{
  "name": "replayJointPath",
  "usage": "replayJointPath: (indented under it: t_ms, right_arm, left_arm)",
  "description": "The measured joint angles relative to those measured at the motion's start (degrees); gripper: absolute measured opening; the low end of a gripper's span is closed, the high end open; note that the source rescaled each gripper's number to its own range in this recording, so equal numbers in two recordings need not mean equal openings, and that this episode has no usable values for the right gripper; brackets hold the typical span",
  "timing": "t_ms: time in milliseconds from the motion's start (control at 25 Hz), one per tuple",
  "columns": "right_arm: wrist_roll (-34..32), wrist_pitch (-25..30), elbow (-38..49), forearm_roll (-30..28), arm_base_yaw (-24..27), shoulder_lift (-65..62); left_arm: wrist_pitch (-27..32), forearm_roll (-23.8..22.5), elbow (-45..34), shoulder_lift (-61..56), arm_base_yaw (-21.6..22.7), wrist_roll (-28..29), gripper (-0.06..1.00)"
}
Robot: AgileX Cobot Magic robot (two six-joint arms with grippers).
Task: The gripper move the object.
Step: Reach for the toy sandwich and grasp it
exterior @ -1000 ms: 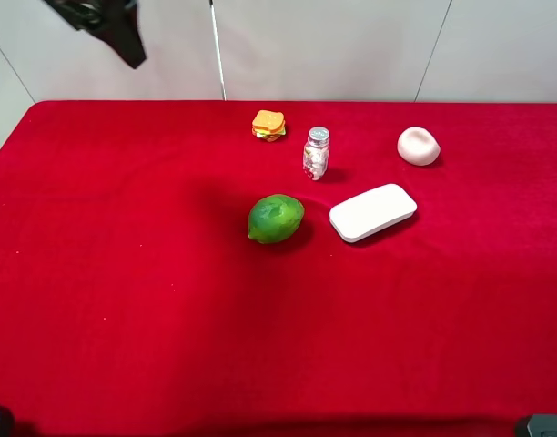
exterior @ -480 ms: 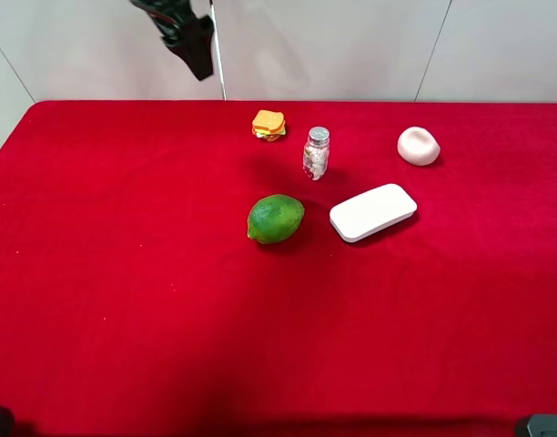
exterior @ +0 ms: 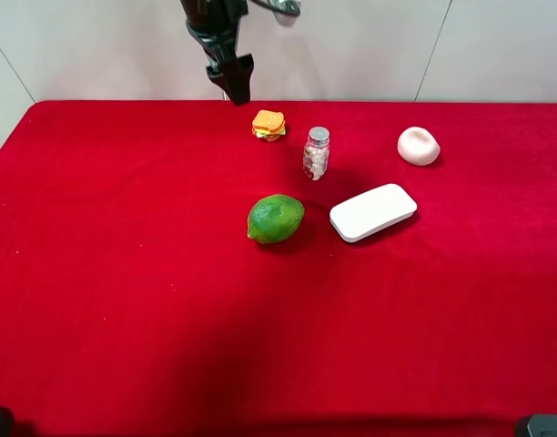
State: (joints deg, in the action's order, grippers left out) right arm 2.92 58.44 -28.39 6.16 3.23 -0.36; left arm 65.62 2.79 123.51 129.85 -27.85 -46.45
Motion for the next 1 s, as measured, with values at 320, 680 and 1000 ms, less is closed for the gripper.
replayJointPath:
  t_ms: [320, 680, 1000]
  right_arm:
    - [0.00, 0.00, 0.00, 0.00, 0.00, 0.00]
    - [0.00, 0.00, 0.00, 0.00, 0.00, 0.00]
    - [0.00, 0.00, 0.00, 0.00, 0.00, 0.00]
  left_arm:
    - [-6.98, 0.00, 0.00, 3.14, -0.47, -9.41, 0.93]
    - [-14.90, 0.00, 0.00, 7.23, -0.47, -12.62, 0.91]
    - [-20.73, 0.19, 0.00, 10.99, -0.89, -13.37, 0.91]
